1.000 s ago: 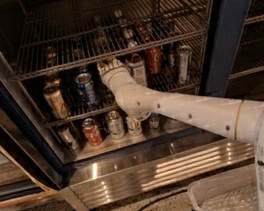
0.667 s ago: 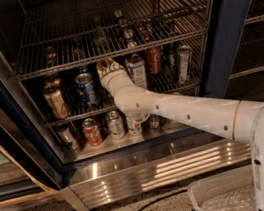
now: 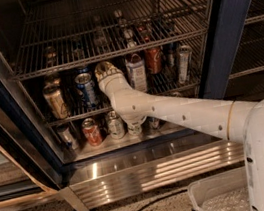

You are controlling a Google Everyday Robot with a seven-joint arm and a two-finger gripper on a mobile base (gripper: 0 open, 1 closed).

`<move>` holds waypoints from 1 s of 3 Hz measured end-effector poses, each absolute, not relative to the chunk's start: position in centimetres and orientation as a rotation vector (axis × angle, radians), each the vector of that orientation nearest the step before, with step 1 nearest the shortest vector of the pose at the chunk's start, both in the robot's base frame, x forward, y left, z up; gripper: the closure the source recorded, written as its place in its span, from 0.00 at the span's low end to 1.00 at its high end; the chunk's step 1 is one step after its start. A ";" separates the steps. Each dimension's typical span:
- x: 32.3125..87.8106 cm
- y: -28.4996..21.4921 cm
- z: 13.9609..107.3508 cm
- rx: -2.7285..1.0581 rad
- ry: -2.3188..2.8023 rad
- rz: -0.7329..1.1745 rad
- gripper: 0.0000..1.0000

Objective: Pick water bottle from middle shelf of fridge

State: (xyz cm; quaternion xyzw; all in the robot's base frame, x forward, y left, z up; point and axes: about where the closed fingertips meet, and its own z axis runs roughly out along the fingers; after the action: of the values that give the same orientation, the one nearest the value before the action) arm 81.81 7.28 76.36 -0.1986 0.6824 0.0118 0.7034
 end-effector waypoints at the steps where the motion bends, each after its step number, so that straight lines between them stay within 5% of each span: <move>1: 82.9 7.8 77.3 -0.419 1.489 0.007 1.00; 3: 84.0 7.4 78.4 -0.372 1.452 -0.050 1.00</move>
Offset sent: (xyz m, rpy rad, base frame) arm 0.0254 0.0200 0.0210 0.0101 -0.0823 -0.0404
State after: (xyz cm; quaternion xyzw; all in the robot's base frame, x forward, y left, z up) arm 83.97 7.40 78.44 -0.1691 0.6597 -0.0226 0.7319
